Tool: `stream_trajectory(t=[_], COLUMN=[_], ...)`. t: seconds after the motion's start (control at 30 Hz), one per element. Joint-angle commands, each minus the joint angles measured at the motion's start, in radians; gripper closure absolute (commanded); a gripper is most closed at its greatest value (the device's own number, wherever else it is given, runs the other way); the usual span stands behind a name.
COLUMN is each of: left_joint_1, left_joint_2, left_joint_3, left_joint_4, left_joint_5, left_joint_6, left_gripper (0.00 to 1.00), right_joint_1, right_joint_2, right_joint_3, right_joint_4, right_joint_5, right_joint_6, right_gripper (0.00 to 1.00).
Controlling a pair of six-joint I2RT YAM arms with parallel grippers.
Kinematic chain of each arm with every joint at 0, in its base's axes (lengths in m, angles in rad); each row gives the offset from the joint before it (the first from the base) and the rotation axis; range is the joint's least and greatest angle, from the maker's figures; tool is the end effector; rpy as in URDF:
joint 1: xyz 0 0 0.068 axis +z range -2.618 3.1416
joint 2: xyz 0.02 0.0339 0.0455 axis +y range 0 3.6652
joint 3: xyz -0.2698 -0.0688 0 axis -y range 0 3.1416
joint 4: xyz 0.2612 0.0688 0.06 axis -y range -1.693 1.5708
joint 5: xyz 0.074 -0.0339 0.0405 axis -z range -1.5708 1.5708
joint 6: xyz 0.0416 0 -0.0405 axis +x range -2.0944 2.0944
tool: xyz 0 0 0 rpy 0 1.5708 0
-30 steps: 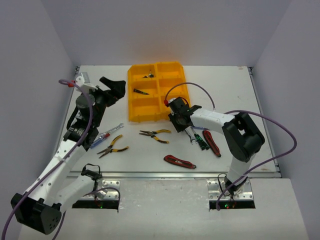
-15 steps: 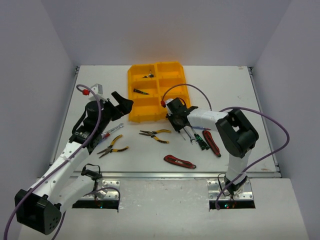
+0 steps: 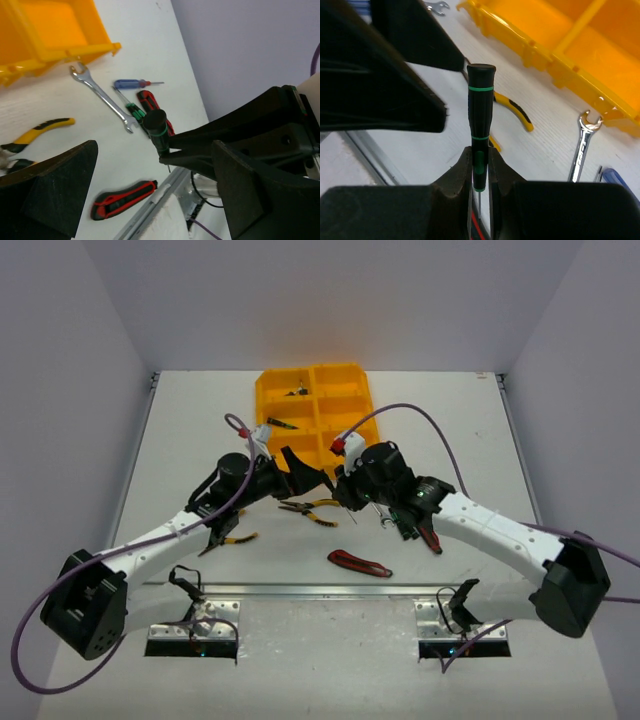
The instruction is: Sort the tools into containers
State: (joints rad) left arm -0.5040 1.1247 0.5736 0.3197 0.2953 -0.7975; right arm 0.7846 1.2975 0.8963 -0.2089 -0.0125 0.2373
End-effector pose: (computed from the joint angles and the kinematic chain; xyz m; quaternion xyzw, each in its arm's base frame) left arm 0.2291 -0.1402 0.2451 -0.0231 0.7805 -0.4637 0.4186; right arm 0.2160 0.2164 0.2603 -0.2424 0.8530 0.2308 0.4004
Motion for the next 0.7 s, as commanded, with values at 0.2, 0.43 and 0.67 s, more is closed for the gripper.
stream_trajectory(t=[0.2, 0.43, 0.67], left_joint_1=[-0.073, -0.136, -0.138], left_joint_2=[0.098, 0.159, 0.142], left_joint_3=[0.044, 0.056, 0.084], left_joint_4=[0.346, 0.416, 0.285], left_joint_5=[0.062, 0.093, -0.023], left_joint_6=[-0.115, -0.156, -0.113], left_gripper=[0.46, 1.00, 1.00], right_joint_1=[0.008, 0.008, 0.008], right_joint_2=[-0.218, -0.180, -0.133], right_joint_3=[-0.070, -0.026, 0.025], right_joint_4=[0.118, 0.120, 0.088], right_joint_5=[-0.205, -0.140, -0.053], right_joint_6=[0.068, 0.090, 0.122], right_gripper=[1.00, 1.00, 0.91])
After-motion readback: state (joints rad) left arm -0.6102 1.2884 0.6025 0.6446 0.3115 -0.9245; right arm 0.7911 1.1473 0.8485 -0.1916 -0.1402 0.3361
